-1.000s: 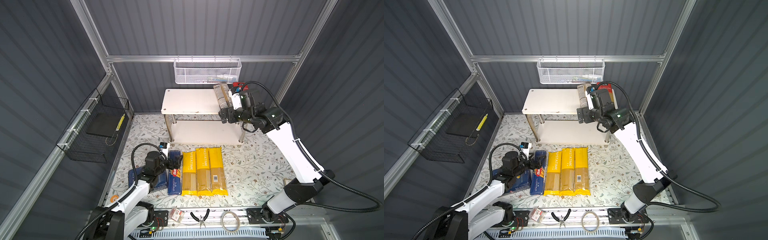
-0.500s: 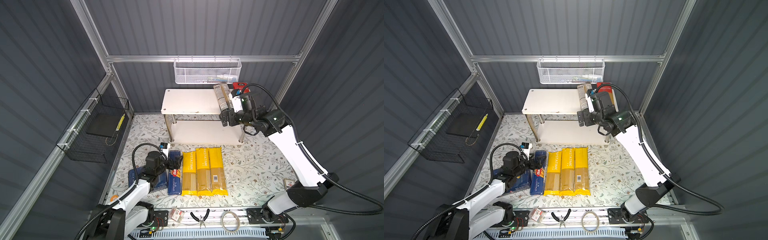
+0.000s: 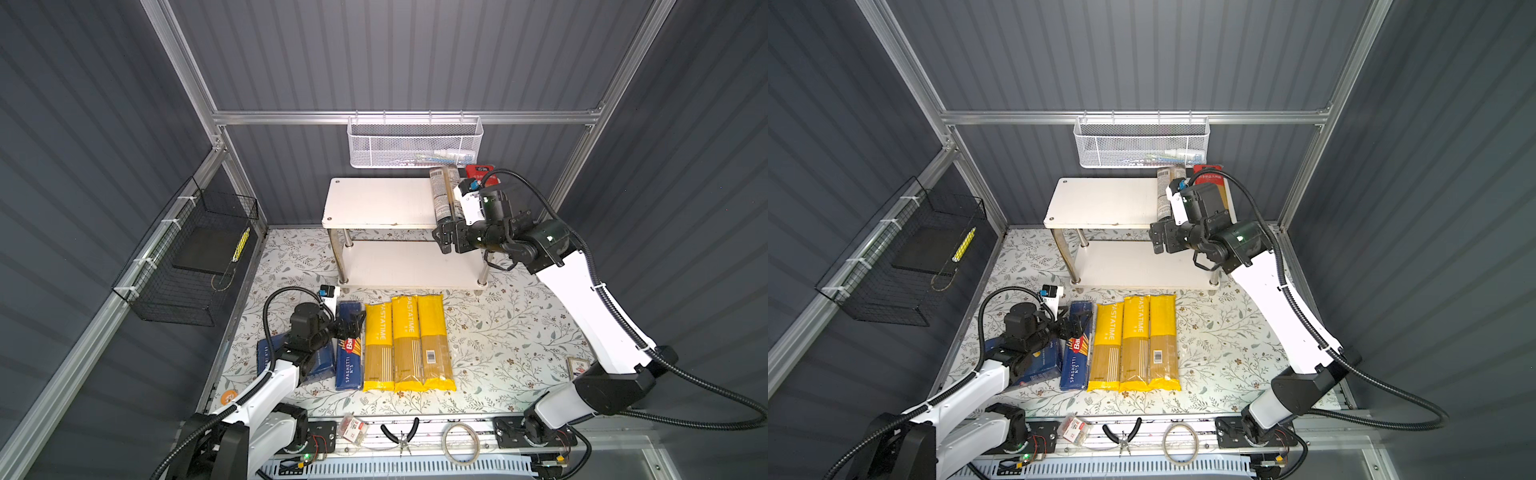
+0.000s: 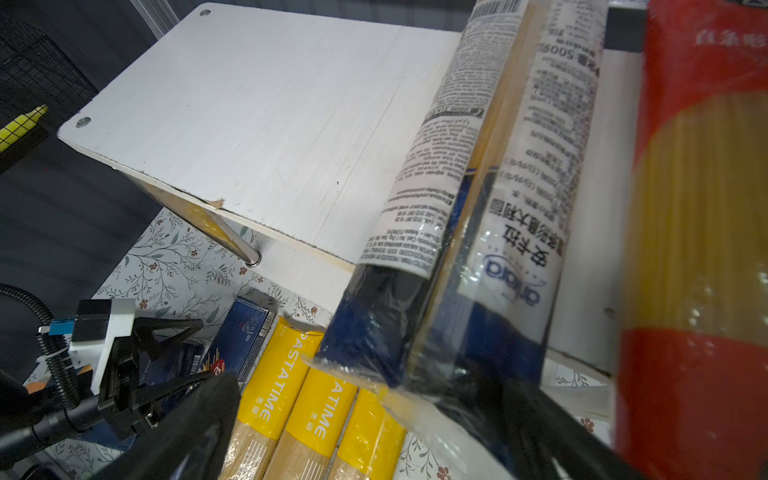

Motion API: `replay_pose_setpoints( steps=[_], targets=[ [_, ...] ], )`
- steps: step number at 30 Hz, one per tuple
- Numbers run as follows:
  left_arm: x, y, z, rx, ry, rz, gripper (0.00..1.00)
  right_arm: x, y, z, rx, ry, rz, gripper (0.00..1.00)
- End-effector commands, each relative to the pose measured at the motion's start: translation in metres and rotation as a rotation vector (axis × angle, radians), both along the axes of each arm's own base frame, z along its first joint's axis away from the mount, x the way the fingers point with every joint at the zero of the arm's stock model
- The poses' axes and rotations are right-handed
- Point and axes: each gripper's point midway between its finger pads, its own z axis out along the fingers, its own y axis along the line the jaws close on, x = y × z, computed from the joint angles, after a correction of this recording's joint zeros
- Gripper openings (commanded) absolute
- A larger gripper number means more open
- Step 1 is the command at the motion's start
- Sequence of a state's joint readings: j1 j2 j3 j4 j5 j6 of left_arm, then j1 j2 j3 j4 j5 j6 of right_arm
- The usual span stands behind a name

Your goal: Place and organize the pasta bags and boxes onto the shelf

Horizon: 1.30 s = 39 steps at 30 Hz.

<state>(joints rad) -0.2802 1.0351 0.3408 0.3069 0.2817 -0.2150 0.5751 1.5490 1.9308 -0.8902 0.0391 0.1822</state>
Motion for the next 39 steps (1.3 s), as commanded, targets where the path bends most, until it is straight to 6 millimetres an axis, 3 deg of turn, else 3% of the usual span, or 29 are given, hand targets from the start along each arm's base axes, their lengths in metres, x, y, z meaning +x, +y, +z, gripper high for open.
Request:
replay_pose_setpoints(
  steps=[1, 10, 19, 32, 39],
  targets=[
    [-0.002, -0.003, 0.001, -0.013, 0.0, -0.014, 0.99, -0.011, 0.005, 0.002, 0.026, 0.023, 0.033, 0.99],
    [-0.003, -0.002, 0.003, -0.013, -0.008, -0.011, 0.99, -0.018, -0.006, 0.015, 0.015, -0.004, 0.008, 0.99],
    [-0.003, -0.002, 0.002, -0.016, -0.005, -0.014, 0.99, -0.054, -0.019, 0.03, 0.069, -0.041, 0.038, 0.99],
    [-0.002, -0.001, 0.003, -0.012, -0.011, -0.008, 0.99, -0.091, -0.038, -0.005, 0.064, -0.005, 0.051, 0.99],
    [-0.001, -0.001, 0.001, -0.01, -0.008, -0.005, 0.99, -0.103, -0.05, -0.045, 0.0, 0.045, 0.048, 0.99]
  ],
)
